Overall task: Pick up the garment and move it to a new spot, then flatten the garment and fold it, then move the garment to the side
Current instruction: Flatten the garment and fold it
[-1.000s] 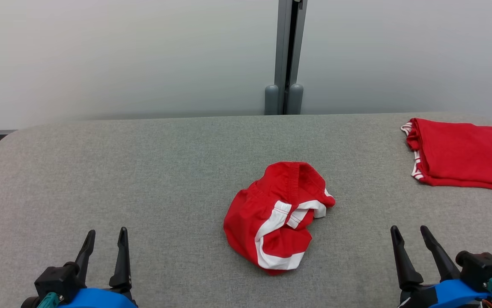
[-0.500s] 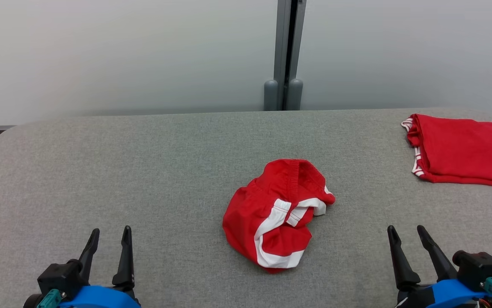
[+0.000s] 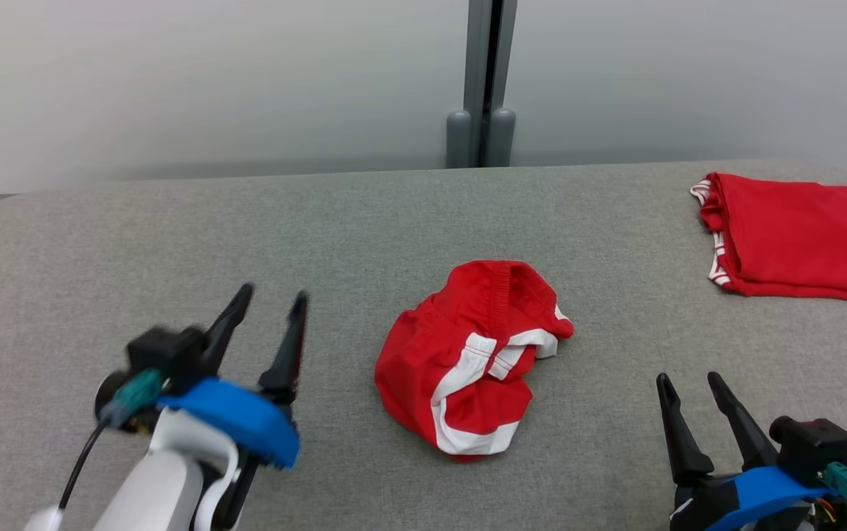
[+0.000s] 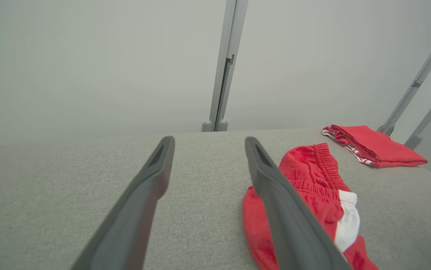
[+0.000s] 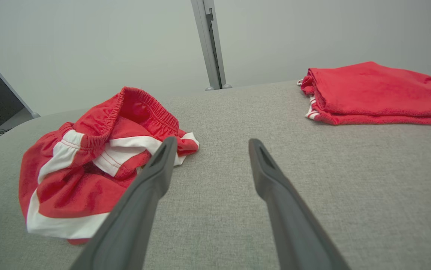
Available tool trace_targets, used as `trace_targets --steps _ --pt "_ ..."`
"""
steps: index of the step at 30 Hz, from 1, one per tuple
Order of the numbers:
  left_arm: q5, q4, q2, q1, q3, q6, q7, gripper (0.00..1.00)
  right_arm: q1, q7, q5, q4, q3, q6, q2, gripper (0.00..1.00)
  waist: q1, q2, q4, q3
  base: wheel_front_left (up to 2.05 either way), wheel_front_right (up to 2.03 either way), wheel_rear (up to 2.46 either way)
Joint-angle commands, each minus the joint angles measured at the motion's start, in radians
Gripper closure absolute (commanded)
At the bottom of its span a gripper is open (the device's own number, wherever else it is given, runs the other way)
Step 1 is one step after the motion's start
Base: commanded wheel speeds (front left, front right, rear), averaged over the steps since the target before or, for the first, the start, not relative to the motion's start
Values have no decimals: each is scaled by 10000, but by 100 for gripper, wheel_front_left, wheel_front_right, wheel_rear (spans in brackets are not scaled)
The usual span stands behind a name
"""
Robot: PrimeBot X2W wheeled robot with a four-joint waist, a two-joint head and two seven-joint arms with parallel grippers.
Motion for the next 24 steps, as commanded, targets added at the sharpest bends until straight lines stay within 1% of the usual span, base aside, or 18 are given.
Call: trace_targets --steps 1,4,6,7,9,12,14,17,19,24 --pt "-87 -142 16 -546 -261 -195 548 0 -157 13 -21 -22 24 5 -15 0 -1 -2 -47 62 0 0 0" --pt "-718 -330 -62 -1465 -957 -585 1872 0 -291 53 -15 -5 130 5 -57 0 -1 -2 -182 148 0 0 0" --pt "-1261 -331 200 -2092 -1602 -690 3025 0 -375 63 -1 19 249 5 -94 0 -1 -2 -376 197 0 0 0" --pt "-1789 -430 283 -2413 -2040 -724 3621 0 -413 70 7 30 329 5 -94 0 -1 -2 -492 218 0 0 0" --pt "-2753 -755 725 -3094 -2989 -739 4637 0 -539 57 16 73 492 5 -98 0 -1 -2 -773 264 0 0 0" --pt "-4131 -1083 1574 -3890 -4094 -707 5802 0 -735 -10 100 201 817 5 -90 0 -1 -2 -1345 355 0 0 0" --pt "-4896 -1211 2000 -4287 -4619 -709 6276 0 -848 -98 154 311 972 5 -73 0 -1 -2 -1717 451 0 0 0" --pt "-5690 -1378 2563 -4719 -5276 -711 6753 0 -983 -227 245 471 1188 5 -60 0 -1 -2 -2273 650 0 0 0" --pt "-5899 -1411 2872 -4981 -5645 -712 6886 0 -1040 -351 317 603 1263 5 -37 0 -1 -2 -2569 779 0 0 0" --pt "-5772 -1058 3511 -5562 -6495 -713 7024 0 -1260 -623 494 909 1539 5 -1 0 -1 -2 -3176 1114 0 0 0"
